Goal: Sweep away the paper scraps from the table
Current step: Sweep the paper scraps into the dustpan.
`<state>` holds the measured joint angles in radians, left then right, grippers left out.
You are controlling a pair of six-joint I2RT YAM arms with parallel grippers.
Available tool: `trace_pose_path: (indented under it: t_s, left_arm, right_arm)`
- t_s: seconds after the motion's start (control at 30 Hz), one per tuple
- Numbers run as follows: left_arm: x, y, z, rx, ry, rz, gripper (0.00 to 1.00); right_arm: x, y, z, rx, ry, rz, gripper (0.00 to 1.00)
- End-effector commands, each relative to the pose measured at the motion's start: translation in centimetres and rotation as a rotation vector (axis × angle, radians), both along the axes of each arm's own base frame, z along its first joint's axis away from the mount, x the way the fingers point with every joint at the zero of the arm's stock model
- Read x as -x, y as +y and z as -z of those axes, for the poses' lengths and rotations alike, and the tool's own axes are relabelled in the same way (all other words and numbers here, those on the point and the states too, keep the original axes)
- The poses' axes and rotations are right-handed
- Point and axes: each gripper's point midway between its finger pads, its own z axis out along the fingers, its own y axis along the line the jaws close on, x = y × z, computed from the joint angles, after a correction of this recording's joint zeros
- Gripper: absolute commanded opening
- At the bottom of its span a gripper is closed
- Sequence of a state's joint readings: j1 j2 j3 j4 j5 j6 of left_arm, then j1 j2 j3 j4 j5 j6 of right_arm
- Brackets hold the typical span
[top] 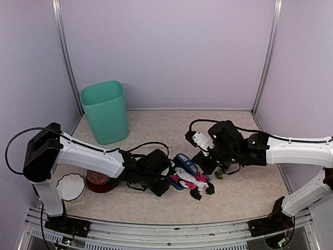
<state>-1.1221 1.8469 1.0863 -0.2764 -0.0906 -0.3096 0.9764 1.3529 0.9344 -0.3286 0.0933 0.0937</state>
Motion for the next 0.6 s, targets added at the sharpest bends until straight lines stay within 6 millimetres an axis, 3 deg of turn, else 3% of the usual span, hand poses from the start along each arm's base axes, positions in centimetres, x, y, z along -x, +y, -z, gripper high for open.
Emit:
trace_pose_path:
  t_s: [0.0,0.17,0.27,0.43,0.57]
  left_arm:
    - [0.0,0.5,1.1,-0.028,0.019,-0.003,0.0]
    - [0.2,0.7,1.3,-0.027,0.026,-0.002,0.0]
    - [0.4,0.8,1.4,-0.024,0.026,0.001,0.0]
    - [0.9,0.8,1.5,-0.029,0.028,0.01,0.0]
    - [1.2,0.8,1.5,-0.034,0.026,0.017,0.0]
  right_arm:
    - [-1.6,-3.4,-2.1,0.042,-0.111,0.174,0.0]
    - [-3.6,-8.7,-3.8,0.108,-0.228,0.419,0.0]
    - [-4.7,-13.1,-4.3,0.159,-0.272,0.599,0.0]
    - [-5.6,-18.4,-3.1,0.24,-0.264,0.808,0.0]
    - [-6.0,-20.7,-0.9,0.282,-0.217,0.892,0.0]
